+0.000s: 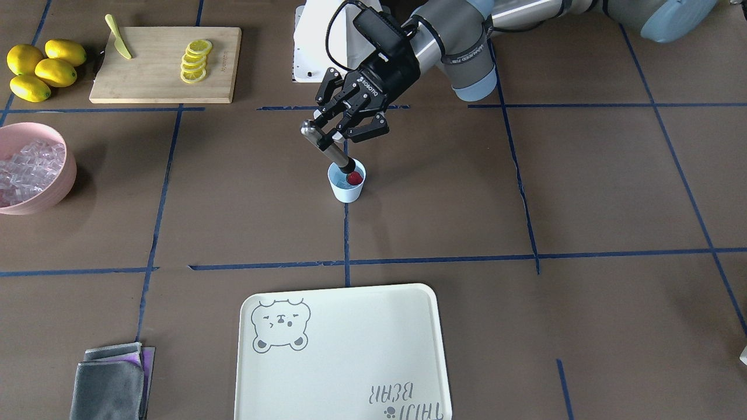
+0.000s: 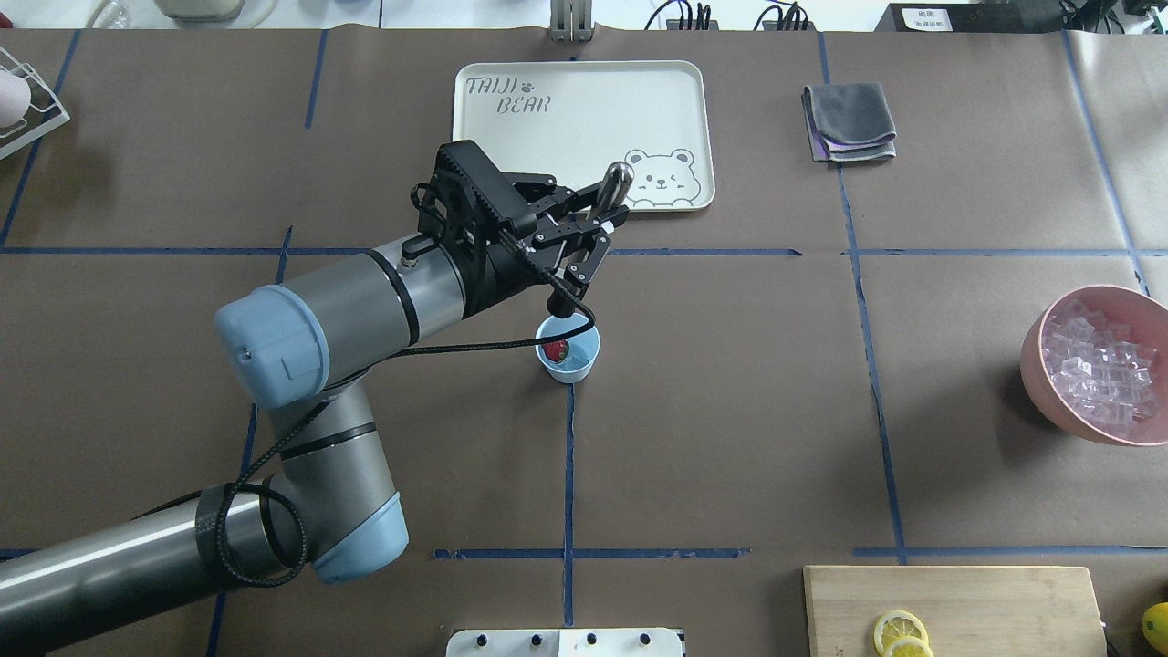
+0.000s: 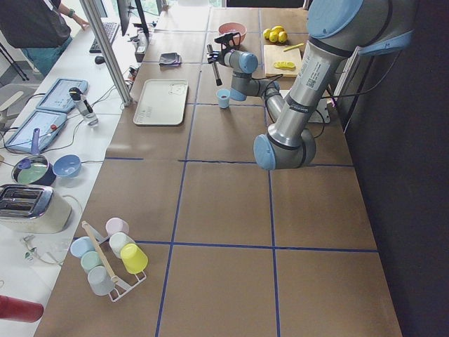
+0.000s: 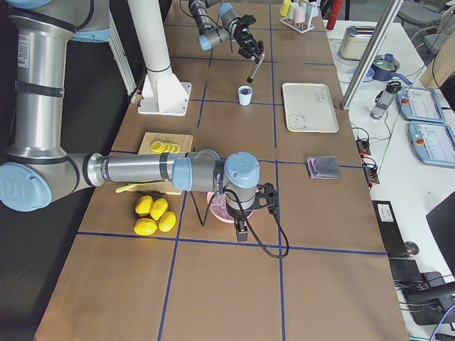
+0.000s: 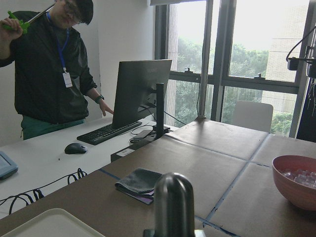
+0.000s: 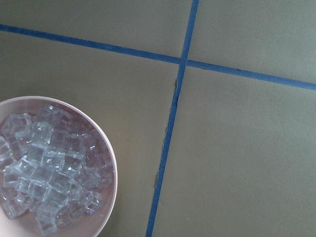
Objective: Mash ice and strawberries in cup
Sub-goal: 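Press the pestle down into the cup with the left gripper, then lift the pestle out of the cup and carry it back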
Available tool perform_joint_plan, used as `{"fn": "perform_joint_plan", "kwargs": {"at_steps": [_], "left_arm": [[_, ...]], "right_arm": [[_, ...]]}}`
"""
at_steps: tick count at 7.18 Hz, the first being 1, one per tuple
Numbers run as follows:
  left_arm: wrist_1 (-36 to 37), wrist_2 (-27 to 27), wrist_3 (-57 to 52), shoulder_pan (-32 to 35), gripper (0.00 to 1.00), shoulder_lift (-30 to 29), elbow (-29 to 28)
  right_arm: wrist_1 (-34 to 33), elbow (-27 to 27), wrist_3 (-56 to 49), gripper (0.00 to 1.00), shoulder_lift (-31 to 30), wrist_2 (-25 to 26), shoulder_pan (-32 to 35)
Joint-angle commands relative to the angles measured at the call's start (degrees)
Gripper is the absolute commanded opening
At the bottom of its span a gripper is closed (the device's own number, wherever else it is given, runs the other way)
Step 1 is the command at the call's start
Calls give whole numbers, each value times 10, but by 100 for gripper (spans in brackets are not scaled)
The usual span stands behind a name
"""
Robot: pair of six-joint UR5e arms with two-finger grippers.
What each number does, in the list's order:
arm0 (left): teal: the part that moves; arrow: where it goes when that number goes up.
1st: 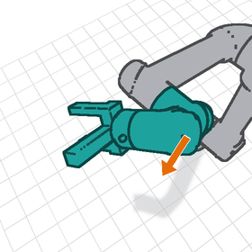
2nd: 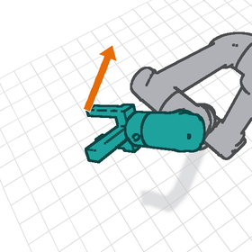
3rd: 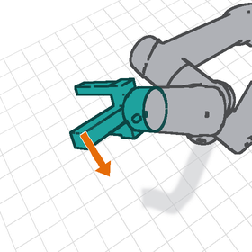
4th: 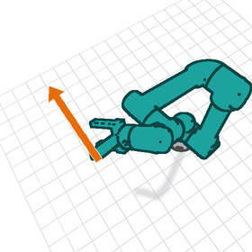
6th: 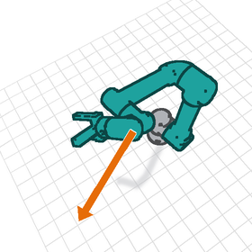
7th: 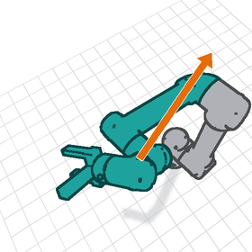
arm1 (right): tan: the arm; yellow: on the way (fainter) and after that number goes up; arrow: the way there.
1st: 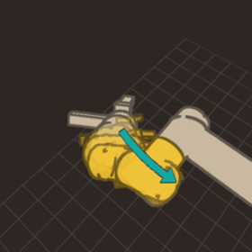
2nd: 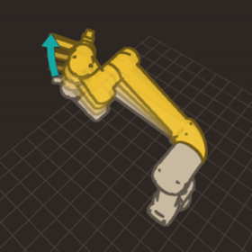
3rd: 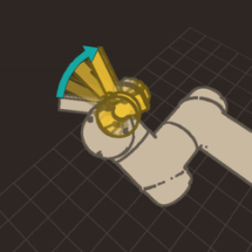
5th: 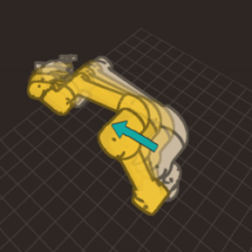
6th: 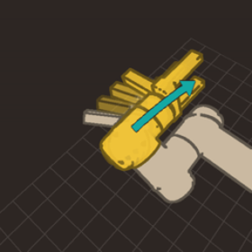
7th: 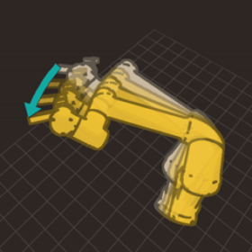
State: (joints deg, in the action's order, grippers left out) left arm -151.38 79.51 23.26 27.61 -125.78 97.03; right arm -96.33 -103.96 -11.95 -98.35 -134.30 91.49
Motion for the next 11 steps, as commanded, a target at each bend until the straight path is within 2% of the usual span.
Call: {"fn": "perform_joint_plan", "kwargs": {"at_steps": [1,2,3,7,8,11], "left_arm": [[200,4,-1,24,0,0,81],[250,6,-1,34,0,0,91],[299,53,-3,70,0,0,90],[523,296,-7,225,0,5,91],[577,322,-7,260,0,18,92],[656,321,-7,310,0,69,83]], "right_arm": [[0,2,-1,100,0,0,0],[0,2,-1,100,0,0,0],[0,2,-1,100,0,1,0],[0,2,-1,100,1,1,0],[0,2,-1,100,1,1,0],[0,2,-1,100,1,1,0]]}}
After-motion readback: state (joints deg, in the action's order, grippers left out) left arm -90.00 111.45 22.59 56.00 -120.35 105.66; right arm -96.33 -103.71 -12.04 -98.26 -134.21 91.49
